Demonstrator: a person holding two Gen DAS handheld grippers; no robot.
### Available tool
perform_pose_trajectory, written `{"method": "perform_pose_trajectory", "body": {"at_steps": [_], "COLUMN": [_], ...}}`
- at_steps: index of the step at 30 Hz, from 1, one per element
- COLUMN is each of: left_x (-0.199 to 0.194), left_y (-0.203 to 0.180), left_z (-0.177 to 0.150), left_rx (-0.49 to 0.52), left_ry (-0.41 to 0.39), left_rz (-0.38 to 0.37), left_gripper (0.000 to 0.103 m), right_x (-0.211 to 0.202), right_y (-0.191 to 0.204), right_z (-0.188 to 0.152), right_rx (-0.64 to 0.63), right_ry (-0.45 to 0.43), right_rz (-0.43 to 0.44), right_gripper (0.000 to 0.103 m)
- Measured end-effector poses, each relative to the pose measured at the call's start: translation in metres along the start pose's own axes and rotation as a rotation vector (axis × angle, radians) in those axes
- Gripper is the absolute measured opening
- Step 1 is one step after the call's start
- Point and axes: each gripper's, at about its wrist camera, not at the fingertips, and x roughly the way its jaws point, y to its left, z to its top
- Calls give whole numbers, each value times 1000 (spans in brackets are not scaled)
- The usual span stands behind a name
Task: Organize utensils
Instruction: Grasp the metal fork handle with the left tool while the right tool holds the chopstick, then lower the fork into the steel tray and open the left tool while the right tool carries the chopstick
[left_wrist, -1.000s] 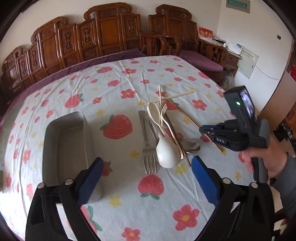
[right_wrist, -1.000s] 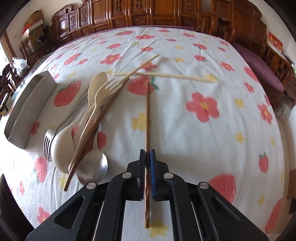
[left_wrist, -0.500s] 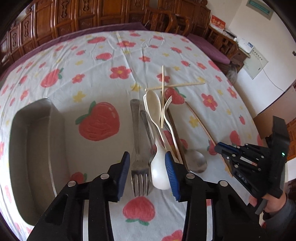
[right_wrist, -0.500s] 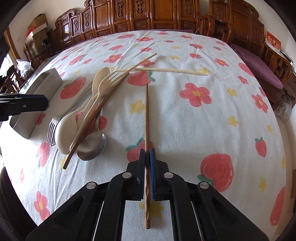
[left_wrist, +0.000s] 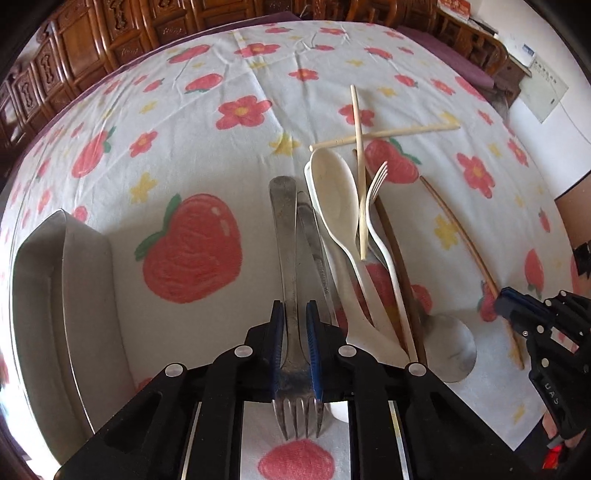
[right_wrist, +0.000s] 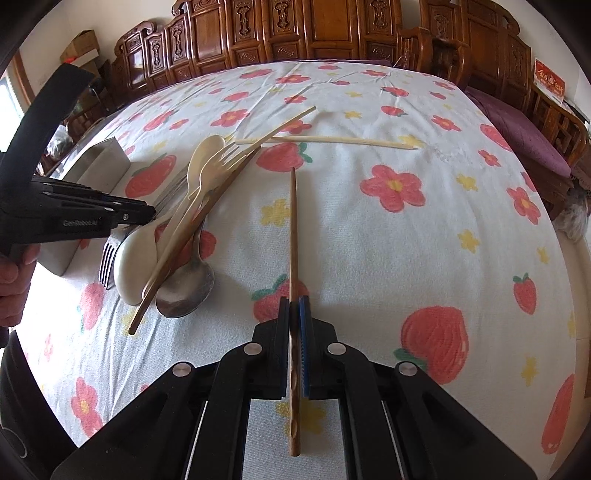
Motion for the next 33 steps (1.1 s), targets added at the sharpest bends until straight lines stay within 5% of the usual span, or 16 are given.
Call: {"method": "perform_pose_trajectory", "body": {"at_steps": [13,33], "left_x": [-7,-116], "left_y": [6,68], "left_z": [3,-23], "left_rx": [-9,-21], "left_ry": [-36,-204], "left_rz": [37,-14], "left_gripper": [6,6], "right_x": [-3,-69], "right_y": [7,68], "right_z": [-2,29], "right_rx": [4,-14], "right_ry": [-11,-136], "right_rz": [-27,40], "right_gripper": [6,6]}}
